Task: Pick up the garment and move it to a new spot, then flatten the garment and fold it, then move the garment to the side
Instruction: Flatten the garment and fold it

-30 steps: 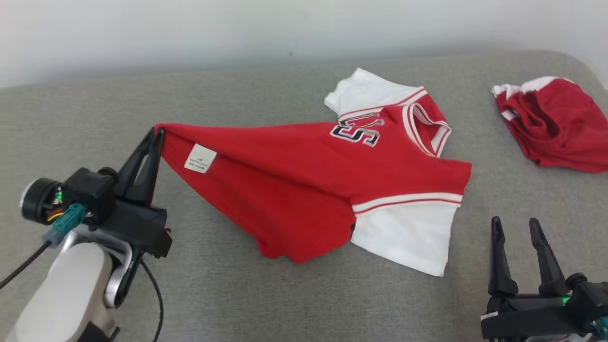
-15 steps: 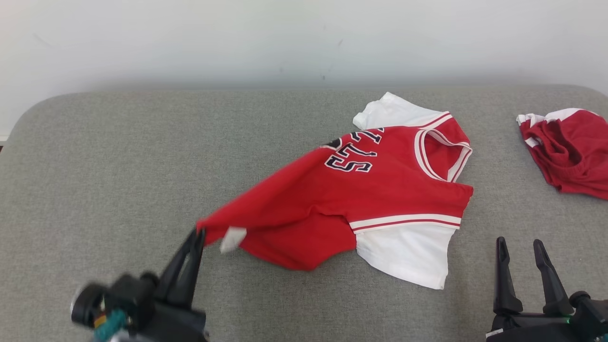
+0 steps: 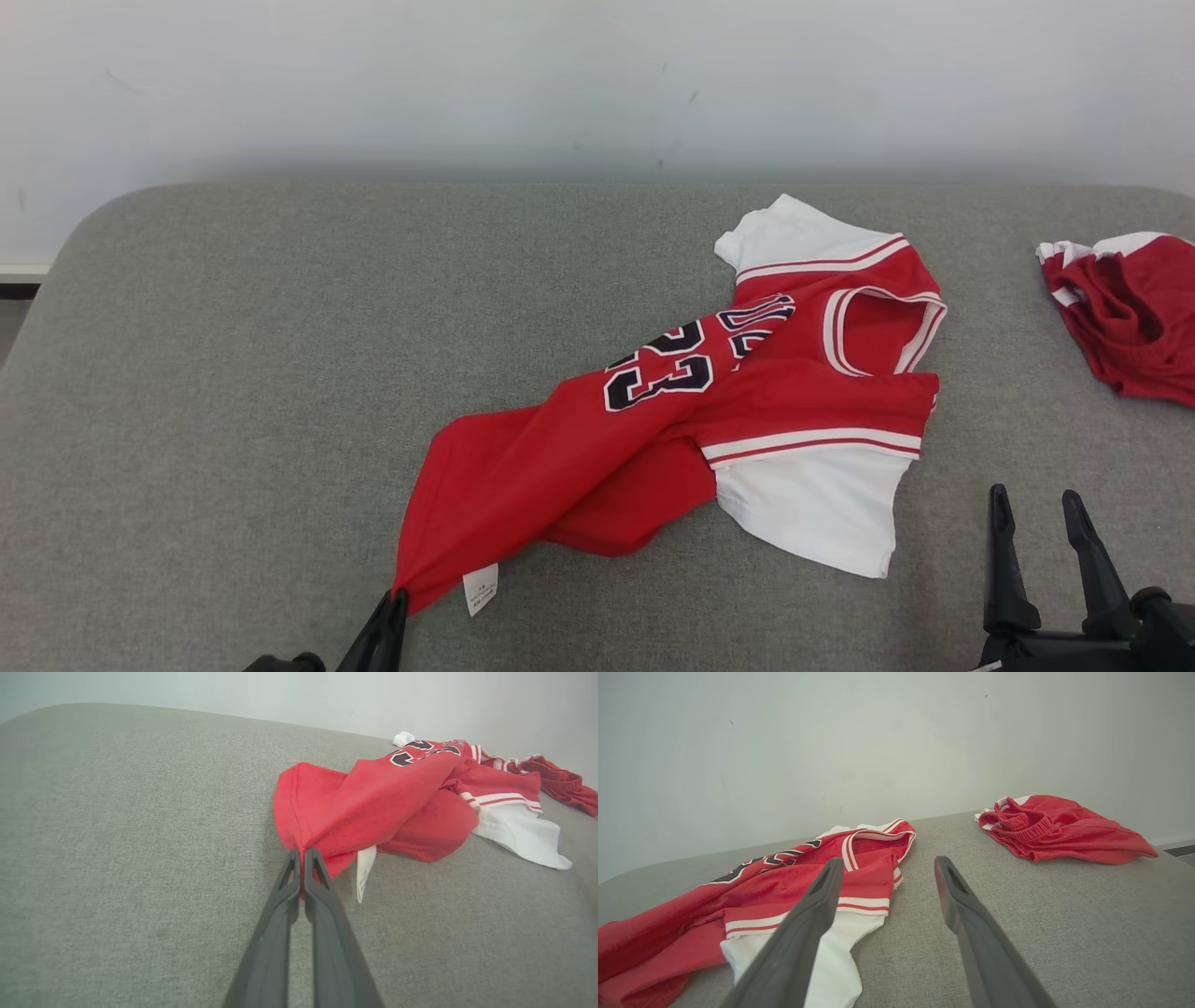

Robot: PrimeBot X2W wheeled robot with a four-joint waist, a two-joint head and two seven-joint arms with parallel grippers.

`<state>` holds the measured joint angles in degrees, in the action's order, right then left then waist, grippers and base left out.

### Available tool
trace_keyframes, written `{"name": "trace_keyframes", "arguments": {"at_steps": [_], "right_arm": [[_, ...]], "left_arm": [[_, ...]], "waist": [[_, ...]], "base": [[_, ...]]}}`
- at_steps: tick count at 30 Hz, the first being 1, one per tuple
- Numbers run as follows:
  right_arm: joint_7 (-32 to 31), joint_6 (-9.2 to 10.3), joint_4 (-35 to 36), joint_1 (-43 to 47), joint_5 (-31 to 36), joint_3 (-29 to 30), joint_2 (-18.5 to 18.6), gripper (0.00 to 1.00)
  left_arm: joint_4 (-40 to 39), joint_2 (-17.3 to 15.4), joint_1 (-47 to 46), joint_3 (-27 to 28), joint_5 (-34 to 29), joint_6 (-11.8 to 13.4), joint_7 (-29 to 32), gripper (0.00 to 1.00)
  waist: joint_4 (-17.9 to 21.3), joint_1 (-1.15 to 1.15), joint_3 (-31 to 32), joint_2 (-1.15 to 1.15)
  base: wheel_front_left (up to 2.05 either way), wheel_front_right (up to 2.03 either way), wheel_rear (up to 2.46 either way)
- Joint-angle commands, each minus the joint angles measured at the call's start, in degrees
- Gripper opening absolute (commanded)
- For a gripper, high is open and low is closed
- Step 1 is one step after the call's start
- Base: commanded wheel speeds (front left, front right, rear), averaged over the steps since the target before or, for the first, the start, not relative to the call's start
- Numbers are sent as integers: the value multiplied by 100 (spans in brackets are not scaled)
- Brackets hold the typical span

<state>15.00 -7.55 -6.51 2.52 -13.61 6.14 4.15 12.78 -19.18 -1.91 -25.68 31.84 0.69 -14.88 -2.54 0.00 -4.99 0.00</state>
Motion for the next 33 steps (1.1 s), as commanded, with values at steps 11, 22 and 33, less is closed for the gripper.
{"name": "trace_keyframes", "arguments": {"at_steps": [11,22,33], "right_arm": [[23,15,-63,73,-45,-43,148,100],[23,15,-78,152,-84,-125,188,100],[23,16,-13,410,-106,-320,295,100]], "left_arm": [[-312,511,192,1013,-627,-166,-32,100],[-730,913,583,2192,-1148,-221,-33,100],[-756,1176,919,2982,-1610,-535,-34,100]], "waist": [[38,0,265,0],[167,0,496,0],[298,0,588,0]], "base": [[0,0,0],[0,0,0],[0,0,0]]}}
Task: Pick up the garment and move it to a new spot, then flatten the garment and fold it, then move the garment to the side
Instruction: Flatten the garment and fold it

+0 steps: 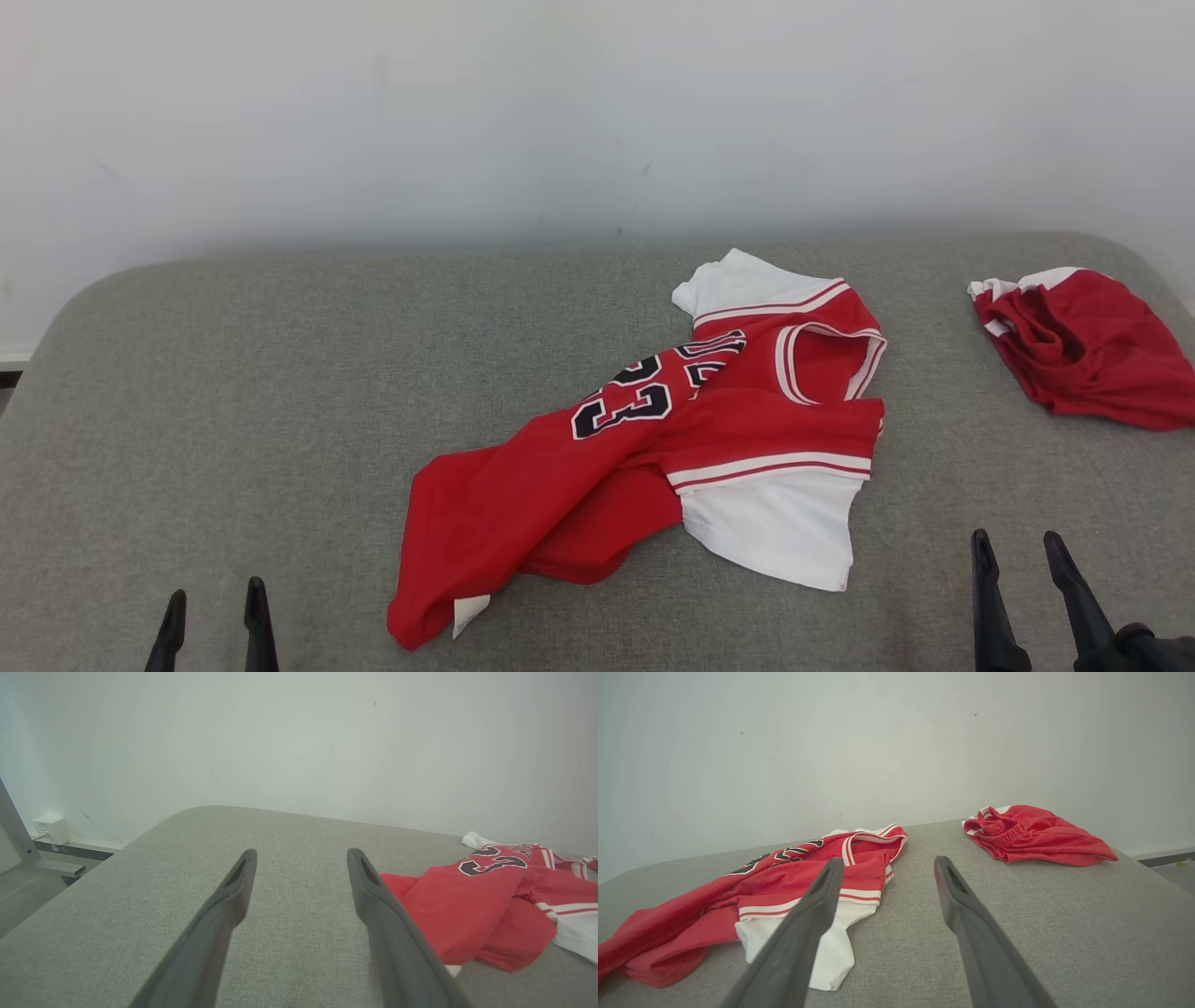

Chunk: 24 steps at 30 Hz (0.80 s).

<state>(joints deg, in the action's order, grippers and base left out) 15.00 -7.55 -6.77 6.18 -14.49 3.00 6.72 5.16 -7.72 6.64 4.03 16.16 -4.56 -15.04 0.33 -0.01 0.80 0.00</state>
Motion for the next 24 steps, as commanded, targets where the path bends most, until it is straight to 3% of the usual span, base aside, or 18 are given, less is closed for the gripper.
{"name": "trace_keyframes", "arguments": {"at_steps": [1,12,24], "right_arm": [[23,16,11,61,-21,-12,48,100],[24,16,-217,90,-45,-261,135,100],[-8,16,-1039,-665,-97,-738,481,100]], "left_arm": [[10,57,71,41,-86,-36,-18,100],[250,242,57,-1,-284,-229,-19,100],[956,-73,-385,-1309,-67,-285,-19,100]], "waist": [[17,1,16,0],[-60,1,34,0],[-249,1,-256,0]], "base": [[0,0,0],[0,0,0],[0,0,0]]}}
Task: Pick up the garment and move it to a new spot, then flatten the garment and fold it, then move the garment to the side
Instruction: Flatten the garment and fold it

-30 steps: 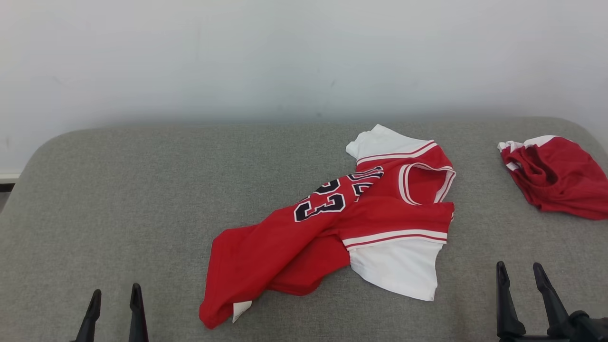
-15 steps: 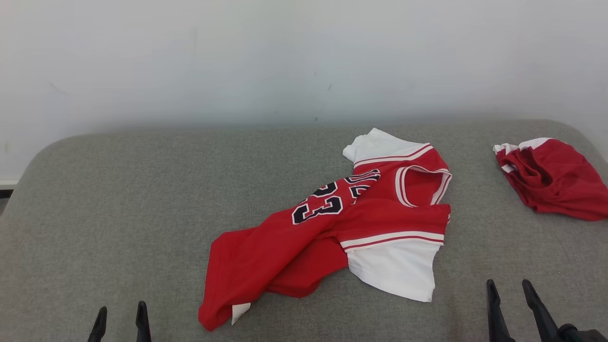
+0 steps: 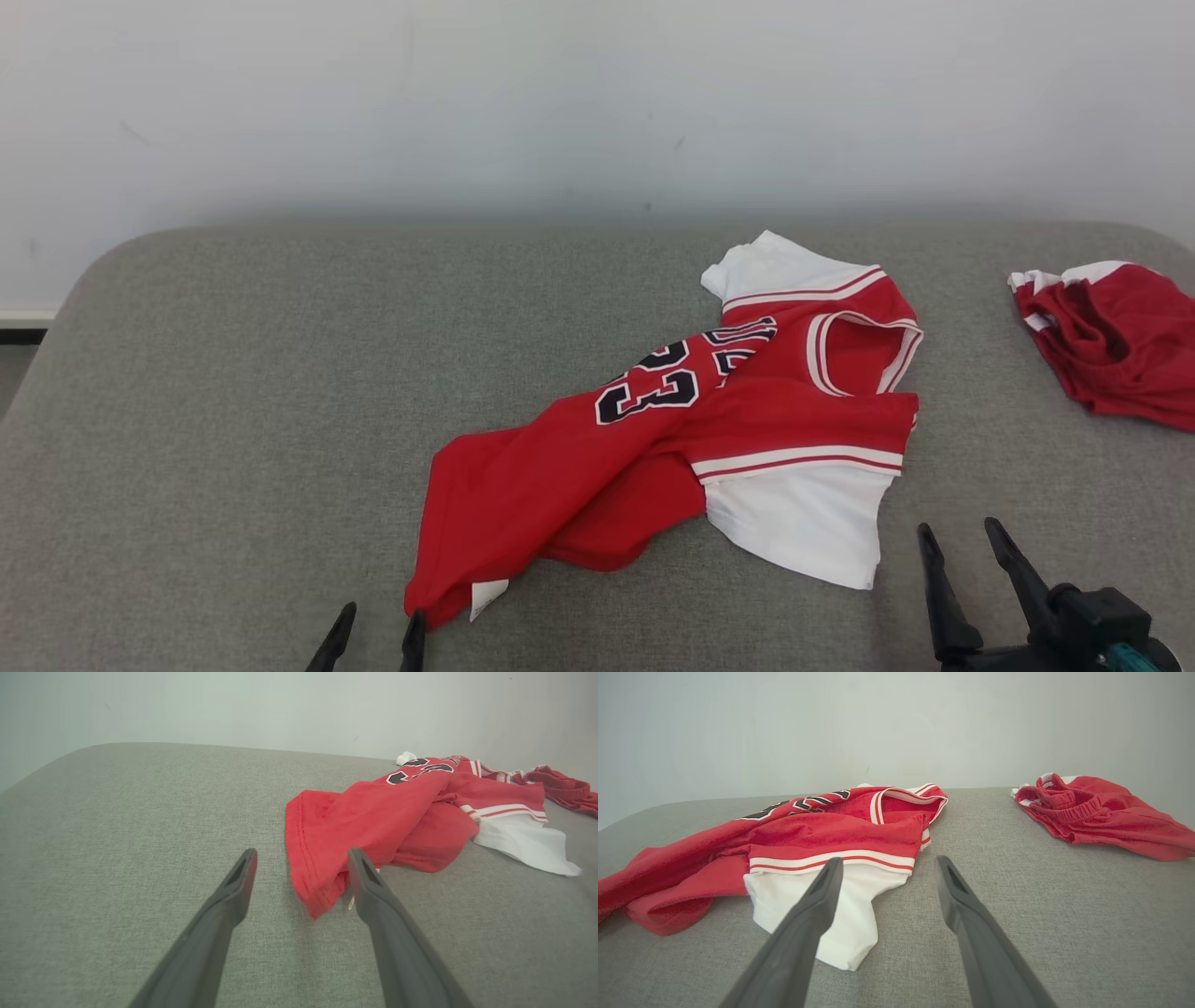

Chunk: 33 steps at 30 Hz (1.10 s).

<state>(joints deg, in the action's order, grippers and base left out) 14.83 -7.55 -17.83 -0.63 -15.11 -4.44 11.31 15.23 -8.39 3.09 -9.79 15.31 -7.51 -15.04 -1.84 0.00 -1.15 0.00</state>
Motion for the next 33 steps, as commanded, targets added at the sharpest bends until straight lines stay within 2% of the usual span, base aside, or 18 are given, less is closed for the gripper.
{"name": "trace_keyframes", "arguments": {"at_steps": [1,10,21,23,24,25,28,33], "right_arm": [[-2,16,-57,-65,-32,-25,36,100],[18,16,-1187,-889,-25,-439,23,100],[35,16,-2476,-1679,-142,-901,-174,100],[34,16,-2716,-1819,-180,-945,-236,100],[33,16,-2837,-1890,-236,-974,-275,69],[20,16,-2984,-1947,-280,-1046,-293,0],[24,16,-3051,-2121,-409,-1219,-323,0],[27,16,-2400,-1962,-597,-1267,-146,0]], "left_arm": [[50,-44,-103,-28,81,9,-19,100],[966,-309,-794,-645,496,7,-19,100],[1577,-329,-1328,-1021,897,8,-19,100],[1650,-322,-1440,-1084,949,7,-19,22],[1672,-325,-1476,-1118,977,8,-19,0],[1723,-335,-1497,-1167,1016,7,-19,0],[1765,-386,-1575,-1259,1076,7,-19,0],[1378,-444,-1447,-1143,990,7,-19,0]], "waist": [[-39,0,-92,0],[-5,0,-427,0],[-18,0,-621,0],[-18,0,-652,0],[-16,0,-661,0],[-18,0,-669,0],[-25,0,-666,0],[18,0,-593,0]], "base": [[0,0,0],[0,0,0],[0,0,0],[0,0,0],[0,0,0],[0,0,0],[0,0,0],[0,0,0]]}}
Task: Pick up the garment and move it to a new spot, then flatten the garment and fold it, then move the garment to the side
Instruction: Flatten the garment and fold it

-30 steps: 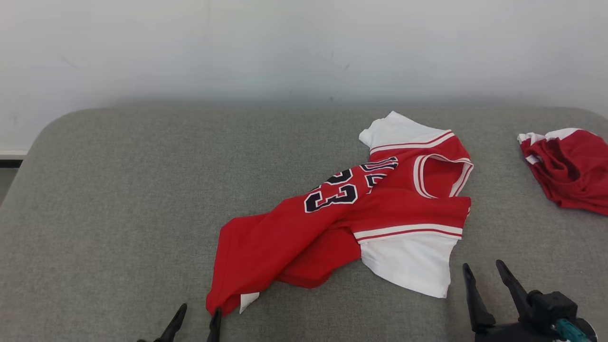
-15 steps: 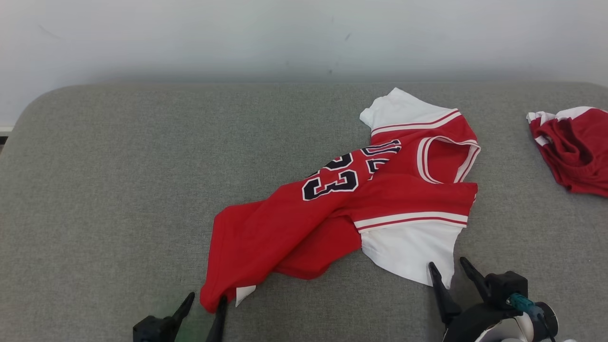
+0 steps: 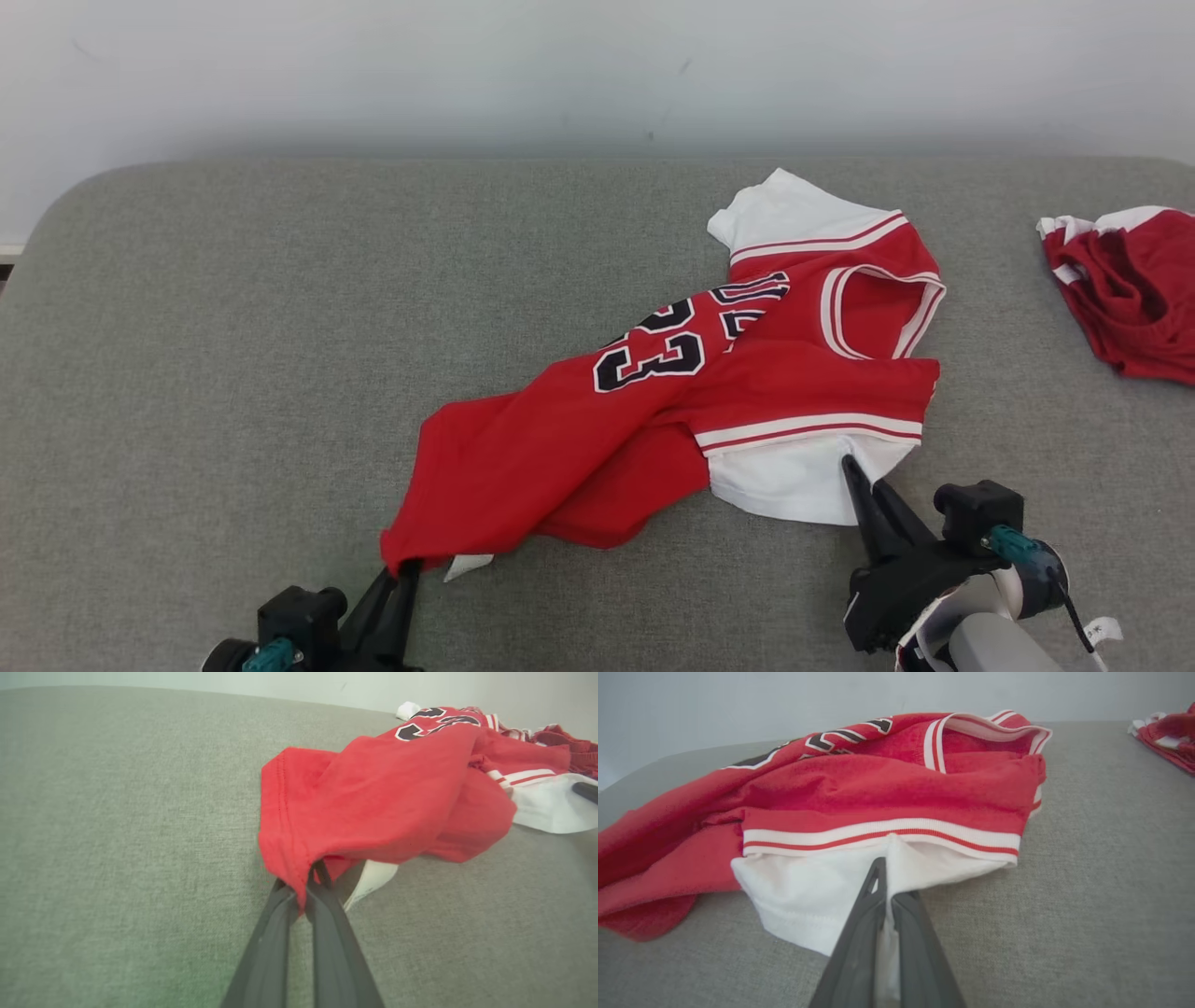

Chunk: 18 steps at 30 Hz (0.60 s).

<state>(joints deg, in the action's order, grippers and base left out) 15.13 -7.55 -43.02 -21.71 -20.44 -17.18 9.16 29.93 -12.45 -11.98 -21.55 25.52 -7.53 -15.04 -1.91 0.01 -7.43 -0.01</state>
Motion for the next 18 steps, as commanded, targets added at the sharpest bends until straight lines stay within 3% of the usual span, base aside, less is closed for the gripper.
{"name": "trace_keyframes", "arguments": {"at_steps": [1,11,12,18], "right_arm": [[-3,16,299,184,-100,-11,110,0],[-1,16,1630,-69,-571,104,558,0],[-1,16,1788,-329,-730,108,628,0],[-165,16,1933,-1422,-1159,194,749,0]], "left_arm": [[-192,-77,95,81,-58,9,-19,0],[-1119,-630,-523,177,-321,10,-20,0],[-1181,-832,-910,58,-281,10,-17,0],[-1278,-1313,-2315,-175,69,10,289,0]], "waist": [[45,-1,56,1],[254,-1,95,1],[295,-1,34,1],[434,-1,-441,1]], "base": [[0,0,0],[0,0,0],[0,0,0],[0,0,0]]}}
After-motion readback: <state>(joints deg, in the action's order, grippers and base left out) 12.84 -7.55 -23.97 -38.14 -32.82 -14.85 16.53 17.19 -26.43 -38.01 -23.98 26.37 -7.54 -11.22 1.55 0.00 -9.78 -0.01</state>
